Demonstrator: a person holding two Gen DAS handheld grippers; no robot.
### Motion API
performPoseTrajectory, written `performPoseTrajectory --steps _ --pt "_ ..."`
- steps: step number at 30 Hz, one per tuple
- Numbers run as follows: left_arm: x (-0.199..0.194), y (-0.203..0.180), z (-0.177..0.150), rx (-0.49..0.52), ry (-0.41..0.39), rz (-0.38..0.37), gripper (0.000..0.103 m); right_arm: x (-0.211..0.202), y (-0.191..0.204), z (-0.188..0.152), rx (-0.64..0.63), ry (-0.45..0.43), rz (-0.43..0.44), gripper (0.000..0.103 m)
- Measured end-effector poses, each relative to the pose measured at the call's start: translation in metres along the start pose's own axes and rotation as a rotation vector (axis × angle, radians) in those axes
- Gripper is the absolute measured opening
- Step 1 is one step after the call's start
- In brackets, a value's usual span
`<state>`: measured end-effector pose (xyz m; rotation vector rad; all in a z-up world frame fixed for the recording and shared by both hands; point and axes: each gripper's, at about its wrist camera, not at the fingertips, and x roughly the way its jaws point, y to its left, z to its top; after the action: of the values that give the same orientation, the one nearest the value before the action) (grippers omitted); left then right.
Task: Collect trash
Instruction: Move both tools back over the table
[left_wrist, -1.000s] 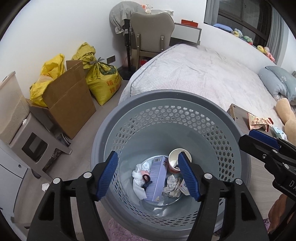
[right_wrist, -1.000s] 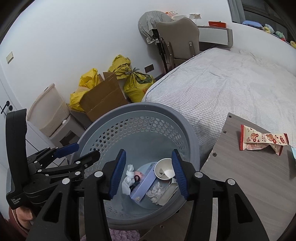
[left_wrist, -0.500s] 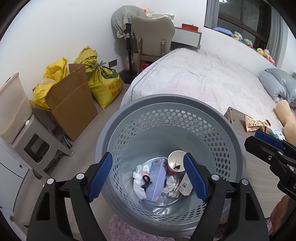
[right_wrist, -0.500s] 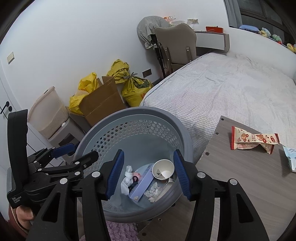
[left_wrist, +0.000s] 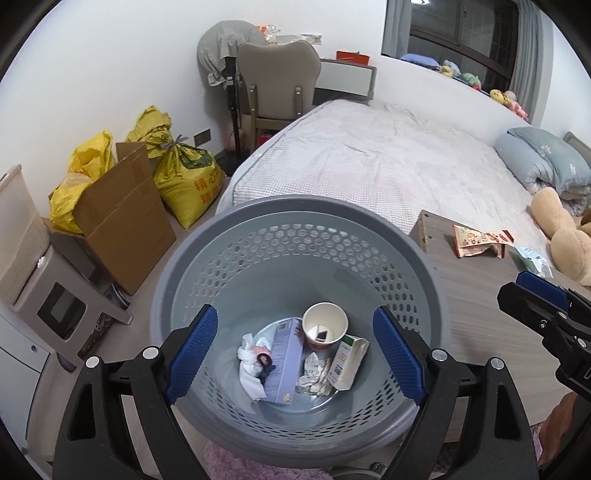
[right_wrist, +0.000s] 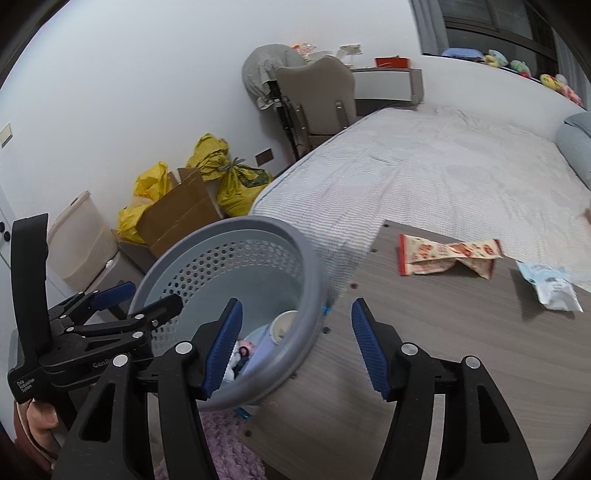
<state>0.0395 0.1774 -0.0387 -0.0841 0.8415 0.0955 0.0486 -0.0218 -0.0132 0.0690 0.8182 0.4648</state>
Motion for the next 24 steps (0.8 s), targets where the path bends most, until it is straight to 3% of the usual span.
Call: performPoseTrajectory --steps 9,24 --pt "0.004 -0.044 0.004 0.043 0.000 -0.079 0.086 -0.033 -0.065 -0.017 0.119 -0.029 -0.117 0.060" --pt "0.045 -0.161 0.041 0.292 0.017 -0.238 0.089 -0.077 -0.152 -0.048 0.291 -0.065 -0.209 0.060"
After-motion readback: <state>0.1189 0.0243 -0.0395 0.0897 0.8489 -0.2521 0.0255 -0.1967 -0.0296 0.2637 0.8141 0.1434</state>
